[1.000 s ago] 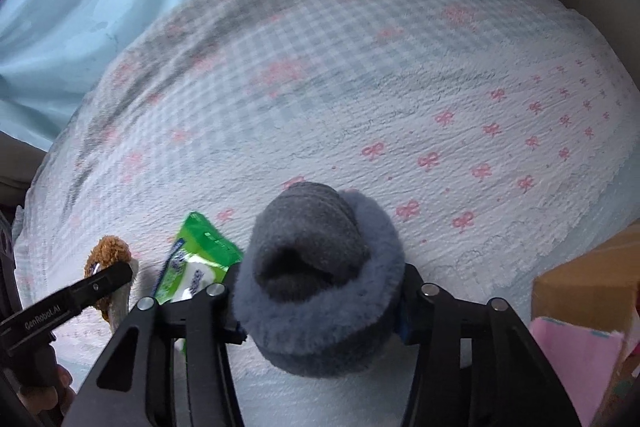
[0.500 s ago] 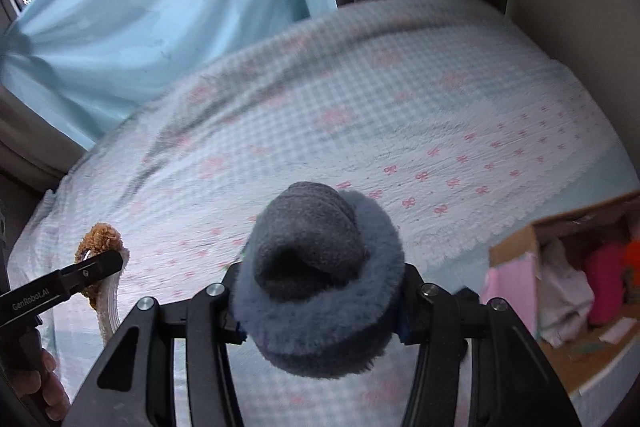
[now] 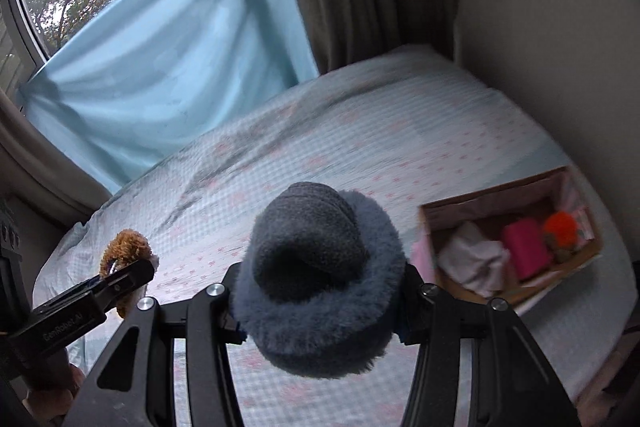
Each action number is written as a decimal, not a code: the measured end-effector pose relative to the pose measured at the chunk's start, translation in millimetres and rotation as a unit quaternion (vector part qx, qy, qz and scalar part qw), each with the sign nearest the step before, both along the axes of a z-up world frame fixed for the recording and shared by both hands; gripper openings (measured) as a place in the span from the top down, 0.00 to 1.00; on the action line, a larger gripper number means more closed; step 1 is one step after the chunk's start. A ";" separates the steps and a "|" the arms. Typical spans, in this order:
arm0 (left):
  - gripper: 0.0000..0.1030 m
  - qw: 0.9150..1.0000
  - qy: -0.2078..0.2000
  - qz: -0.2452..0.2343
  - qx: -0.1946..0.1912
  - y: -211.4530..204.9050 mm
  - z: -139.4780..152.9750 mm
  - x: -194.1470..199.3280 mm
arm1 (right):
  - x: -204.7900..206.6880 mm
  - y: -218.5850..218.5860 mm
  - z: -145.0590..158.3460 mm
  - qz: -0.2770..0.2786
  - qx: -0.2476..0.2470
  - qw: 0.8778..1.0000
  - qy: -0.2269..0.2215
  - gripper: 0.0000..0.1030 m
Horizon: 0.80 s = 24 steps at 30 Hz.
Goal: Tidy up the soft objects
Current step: 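Lift the brown plush and grey sock and carry both over the box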
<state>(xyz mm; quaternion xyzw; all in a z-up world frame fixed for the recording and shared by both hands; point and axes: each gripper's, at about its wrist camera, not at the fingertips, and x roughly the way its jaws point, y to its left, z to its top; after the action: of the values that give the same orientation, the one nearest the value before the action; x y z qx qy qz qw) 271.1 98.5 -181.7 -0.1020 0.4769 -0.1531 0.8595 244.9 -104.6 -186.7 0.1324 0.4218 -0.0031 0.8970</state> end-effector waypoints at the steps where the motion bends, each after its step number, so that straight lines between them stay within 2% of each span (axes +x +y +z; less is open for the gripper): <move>1: 0.59 1.000 -0.001 -0.004 -0.002 -8.3 2.2 -2.1 | -7.0 -9.1 5.8 -0.005 -0.001 1.000 -0.003 0.54; 7: 0.59 0.999 -0.010 -0.040 -0.013 -83.5 18.4 -17.5 | -32.6 -72.8 25.5 -0.039 -0.010 0.999 -0.011 0.54; 13: 0.59 0.998 -0.011 -0.053 -0.011 -165.6 18.7 -19.9 | -41.1 -155.9 20.9 -0.058 0.008 0.998 0.004 0.54; 19: 0.59 0.998 0.008 -0.061 0.003 -247.2 -4.0 -3.1 | -25.1 -230.2 -4.0 -0.048 0.005 0.998 0.038 0.54; 24: 0.59 0.998 0.031 -0.058 0.007 -299.7 -41.2 21.9 | 1.7 -276.8 -36.0 -0.030 -0.006 0.997 0.073 0.54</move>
<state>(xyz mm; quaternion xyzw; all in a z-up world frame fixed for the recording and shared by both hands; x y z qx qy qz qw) 292.9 -201.2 -222.9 -0.0726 0.5099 -0.1960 0.8345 246.6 -381.4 -222.7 0.1385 0.4819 -0.0420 0.8642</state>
